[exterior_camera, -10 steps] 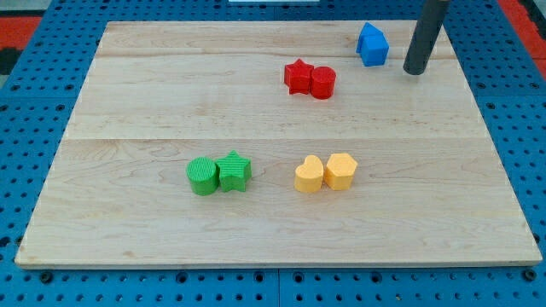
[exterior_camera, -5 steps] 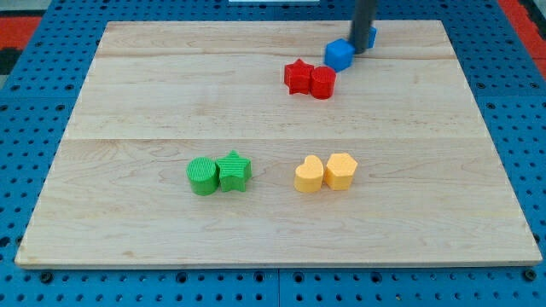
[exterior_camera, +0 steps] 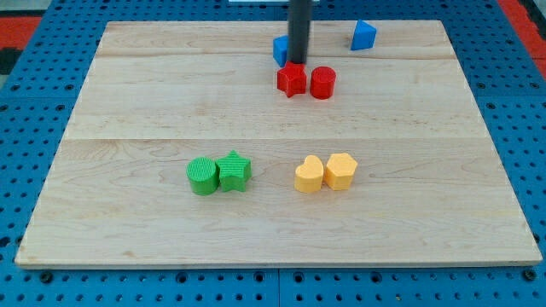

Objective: Place blue cube to the top left of the red star

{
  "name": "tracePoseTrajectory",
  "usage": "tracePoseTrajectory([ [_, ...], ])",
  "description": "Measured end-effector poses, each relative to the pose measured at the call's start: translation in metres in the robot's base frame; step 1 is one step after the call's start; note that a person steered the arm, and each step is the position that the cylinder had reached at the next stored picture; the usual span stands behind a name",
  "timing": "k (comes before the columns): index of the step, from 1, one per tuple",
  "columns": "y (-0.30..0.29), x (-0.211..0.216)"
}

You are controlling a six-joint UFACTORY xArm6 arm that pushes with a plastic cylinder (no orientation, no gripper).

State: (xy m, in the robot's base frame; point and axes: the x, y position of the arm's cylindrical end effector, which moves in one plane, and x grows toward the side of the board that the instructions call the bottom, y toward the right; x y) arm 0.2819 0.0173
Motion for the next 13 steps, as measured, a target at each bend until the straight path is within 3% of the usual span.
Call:
tracePoseTrajectory([
  [1, -0.039, -0.014],
  [4, 0.014, -0.018],
  [5, 0.017, -0.046],
  [7, -0.012, -0.054],
  [9, 0.041, -0.044],
  [13, -0.049, -0.019],
])
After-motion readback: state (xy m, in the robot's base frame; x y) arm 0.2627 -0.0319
